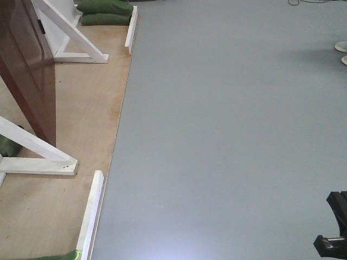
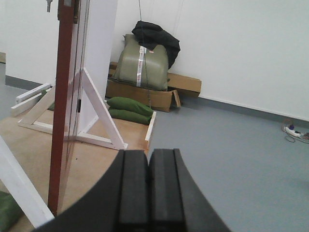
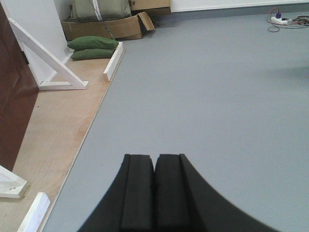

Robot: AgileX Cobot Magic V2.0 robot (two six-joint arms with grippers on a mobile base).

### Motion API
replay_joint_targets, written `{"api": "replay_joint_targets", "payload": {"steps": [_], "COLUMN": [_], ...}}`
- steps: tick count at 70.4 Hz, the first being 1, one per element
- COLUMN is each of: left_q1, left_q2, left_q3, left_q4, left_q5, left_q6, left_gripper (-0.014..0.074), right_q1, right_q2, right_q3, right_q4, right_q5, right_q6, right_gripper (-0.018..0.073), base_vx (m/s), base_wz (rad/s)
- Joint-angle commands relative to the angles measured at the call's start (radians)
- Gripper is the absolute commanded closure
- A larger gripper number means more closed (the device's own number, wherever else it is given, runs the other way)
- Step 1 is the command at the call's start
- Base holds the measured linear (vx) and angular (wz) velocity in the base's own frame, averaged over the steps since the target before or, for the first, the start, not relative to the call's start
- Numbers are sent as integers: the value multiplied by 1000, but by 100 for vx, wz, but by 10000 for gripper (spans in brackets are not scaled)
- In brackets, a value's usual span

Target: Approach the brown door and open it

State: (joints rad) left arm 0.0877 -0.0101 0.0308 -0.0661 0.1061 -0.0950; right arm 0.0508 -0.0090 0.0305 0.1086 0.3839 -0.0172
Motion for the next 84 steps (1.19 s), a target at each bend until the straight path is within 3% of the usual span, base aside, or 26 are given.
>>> {"api": "replay_joint_targets", "payload": {"steps": [1,84], "left_q1": [-3,-3], "left_q2": [-26,-26], "left_q3": [18,18], "left_q4": [5,5], "left_q5": [-79,-79], "left_q6": [-6,-6], "left_gripper": [580,580], "right_q1": [-1,-1], "right_q2": [-16,-16], "right_q3": [2,2], "right_q4": [-5,-5], "right_q5": [-80,-81], "right_q6": [-11,-11], "right_gripper": [559,559], "base_vx": [3,1], "base_wz": [-4,-4]}}
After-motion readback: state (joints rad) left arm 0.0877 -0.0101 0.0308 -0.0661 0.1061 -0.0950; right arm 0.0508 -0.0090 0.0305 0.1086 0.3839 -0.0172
